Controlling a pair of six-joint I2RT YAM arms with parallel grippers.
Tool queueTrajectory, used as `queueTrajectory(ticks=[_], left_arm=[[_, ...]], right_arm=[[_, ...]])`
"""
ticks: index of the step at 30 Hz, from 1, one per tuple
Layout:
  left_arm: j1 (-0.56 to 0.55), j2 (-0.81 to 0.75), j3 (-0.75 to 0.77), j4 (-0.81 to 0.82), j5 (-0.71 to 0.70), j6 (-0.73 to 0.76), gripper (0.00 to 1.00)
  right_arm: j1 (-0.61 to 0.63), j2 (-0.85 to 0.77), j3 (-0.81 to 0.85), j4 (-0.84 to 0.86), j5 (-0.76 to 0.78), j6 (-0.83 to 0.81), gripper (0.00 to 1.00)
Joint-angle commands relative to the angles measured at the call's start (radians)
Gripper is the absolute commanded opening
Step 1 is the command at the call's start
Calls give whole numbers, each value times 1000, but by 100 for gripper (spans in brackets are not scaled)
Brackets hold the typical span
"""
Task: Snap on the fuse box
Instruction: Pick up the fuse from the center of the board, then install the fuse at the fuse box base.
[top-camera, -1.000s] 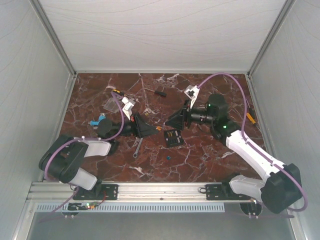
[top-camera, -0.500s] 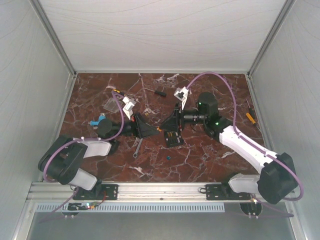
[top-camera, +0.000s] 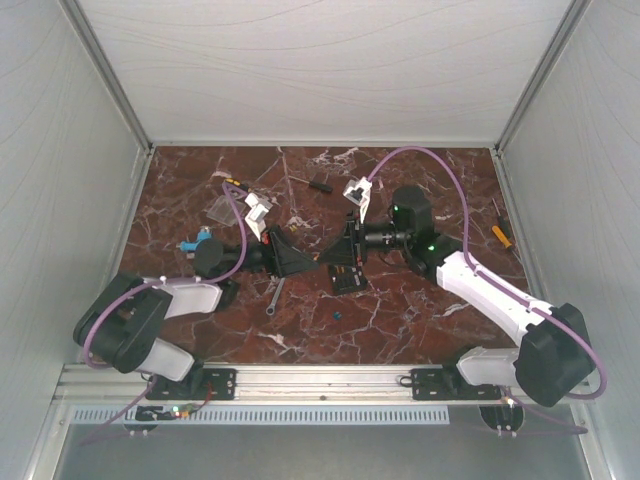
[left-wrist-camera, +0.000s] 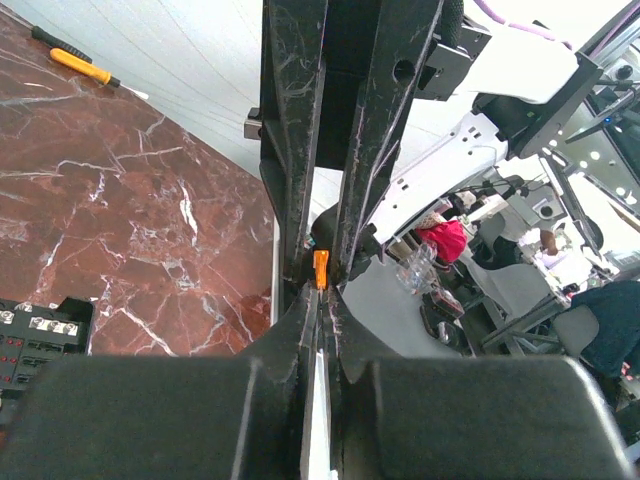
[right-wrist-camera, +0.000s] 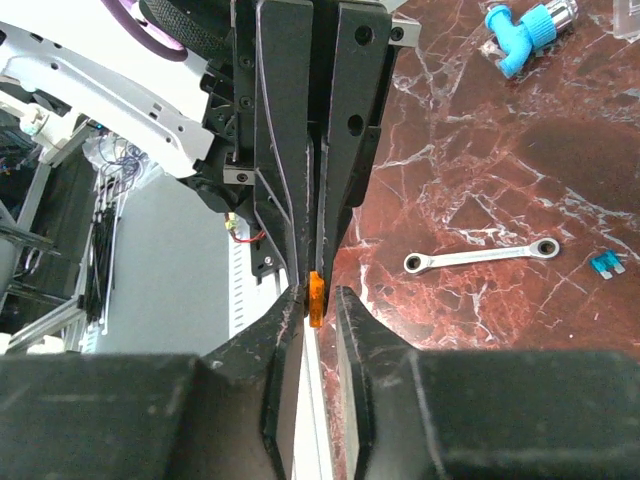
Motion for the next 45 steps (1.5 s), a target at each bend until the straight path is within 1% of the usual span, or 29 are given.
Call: queueTrajectory(ticks=[1, 4, 9, 11, 14, 16, 17, 18, 21, 25, 29, 31, 33, 37, 41, 45], left_arm=[[-9, -18, 36, 119, -4, 3, 0], [-10, -14, 36, 119, -4, 3, 0], [-10, -9, 28, 119, -10, 5, 0], [-10, -8, 19, 118, -16, 8, 0], [-8, -7, 0, 97, -39, 25, 13], [-5, -10, -16, 54, -59, 45, 26], [-2, -13, -23, 29, -69, 54, 31], [1, -16, -28, 3, -80, 63, 32], [11, -34, -35, -120, -127, 98, 39], [12, -60, -6, -397, -223, 175, 45], [12, -58, 36, -610, -294, 217, 49], [10, -42, 72, -735, -329, 233, 51], [8, -14, 102, -810, -348, 239, 53], [-11, 48, 136, -869, -372, 227, 53], [-37, 132, 184, -916, -368, 204, 53], [-63, 210, 217, -914, -352, 171, 47]], right_arm=[[6, 0, 29, 30, -23, 9, 14], [6, -8, 26, 33, -21, 10, 12], [-1, -22, 22, 31, -13, 7, 1], [-7, -32, 25, 3, 3, -7, 0], [-8, -49, 39, -88, 77, -58, 0], [-9, -57, 49, -178, 134, -95, 0], [-9, -60, 55, -215, 168, -106, 0], [-8, -61, 63, -258, 209, -118, 0], [-6, -59, 81, -364, 337, -146, 0], [2, -36, 101, -471, 530, -160, 0], [19, 19, 110, -524, 700, -156, 0], [30, 51, 118, -543, 775, -149, 0], [40, 92, 124, -559, 840, -139, 0], [56, 170, 137, -570, 928, -124, 0], [60, 232, 151, -547, 957, -117, 0], [62, 284, 167, -521, 954, -106, 0]])
